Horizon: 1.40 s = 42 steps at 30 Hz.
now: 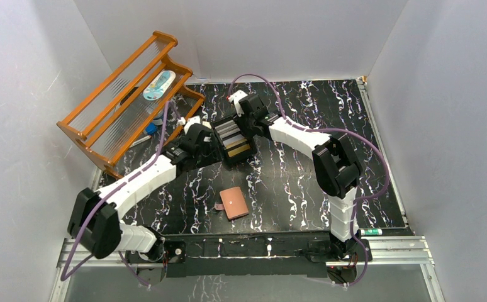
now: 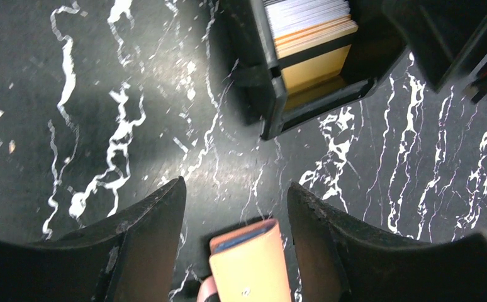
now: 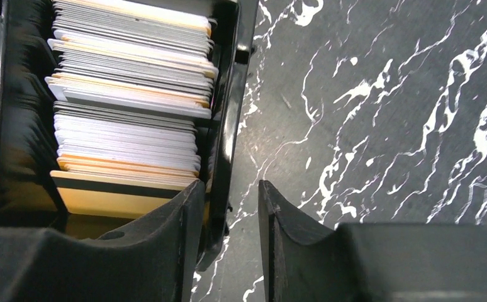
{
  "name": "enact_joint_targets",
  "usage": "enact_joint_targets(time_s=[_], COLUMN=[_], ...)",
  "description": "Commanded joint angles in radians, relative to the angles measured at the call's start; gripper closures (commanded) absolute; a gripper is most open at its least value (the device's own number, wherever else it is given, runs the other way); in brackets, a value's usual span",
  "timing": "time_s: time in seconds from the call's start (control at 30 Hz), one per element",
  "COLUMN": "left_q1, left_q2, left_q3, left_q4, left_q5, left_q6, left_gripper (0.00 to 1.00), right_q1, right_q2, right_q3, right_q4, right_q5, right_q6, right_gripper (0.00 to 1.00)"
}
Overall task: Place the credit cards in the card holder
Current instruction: Move the storage box to the center of the board.
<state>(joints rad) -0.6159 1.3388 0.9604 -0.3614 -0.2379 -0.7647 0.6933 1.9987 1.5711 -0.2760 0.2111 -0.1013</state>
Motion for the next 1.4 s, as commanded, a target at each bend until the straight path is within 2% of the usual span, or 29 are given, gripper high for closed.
enact_joint_targets(time_s=[0.0, 0.37, 0.6, 0.8, 0.97, 1.03, 1.17, 1.23, 1.3, 1.37], left_q1=[0.021, 0.038, 0.038, 0.037, 0.037, 0.037, 0.036, 0.037, 0.037, 0.039], left_q2=[0.068, 0.244, 0.296, 0.279, 0.302, 0.313, 0.381, 0.415, 0.437, 0.440], left_q3=[0.068, 0.103, 0.100, 0.048, 0.052, 0.060, 0.137, 0.174, 0.207, 0.228], left_q4=[0.105, 0.227, 0.287, 0.351, 0.354, 0.362, 0.330, 0.314, 0.294, 0.278], left_q5=[0.030, 0.024, 0.157, 0.349, 0.441, 0.481, 0.546, 0.572, 0.579, 0.577], left_q6=[0.077, 0.117, 0.155, 0.216, 0.268, 0.289, 0.322, 0.335, 0.332, 0.311], left_gripper=[0.40, 0.41, 0.53, 0.70, 0.84, 0.85, 0.86, 0.86, 0.82, 0.71], right_q1=[-0.002, -0.002, 0.000, 0.011, 0.011, 0.011, 0.010, 0.009, 0.009, 0.009], right_q2=[-0.027, -0.150, -0.308, -0.484, -0.594, -0.631, -0.707, -0.734, -0.741, -0.727], right_q3=[-0.001, -0.178, -0.349, -0.563, -0.613, -0.601, -0.558, -0.532, -0.514, -0.487], right_q4=[-0.016, -0.064, -0.075, -0.001, -0.055, -0.098, -0.168, -0.173, -0.158, -0.149], right_q5=[0.012, 0.044, -0.007, -0.078, -0.100, -0.090, -0.046, -0.056, -0.137, -0.174], right_q6=[0.105, 0.265, 0.459, 0.648, 0.694, 0.645, 0.488, 0.400, 0.276, 0.176], right_gripper=[0.58, 0.78, 0.81, 0.75, 0.61, 0.56, 0.36, 0.31, 0.30, 0.29])
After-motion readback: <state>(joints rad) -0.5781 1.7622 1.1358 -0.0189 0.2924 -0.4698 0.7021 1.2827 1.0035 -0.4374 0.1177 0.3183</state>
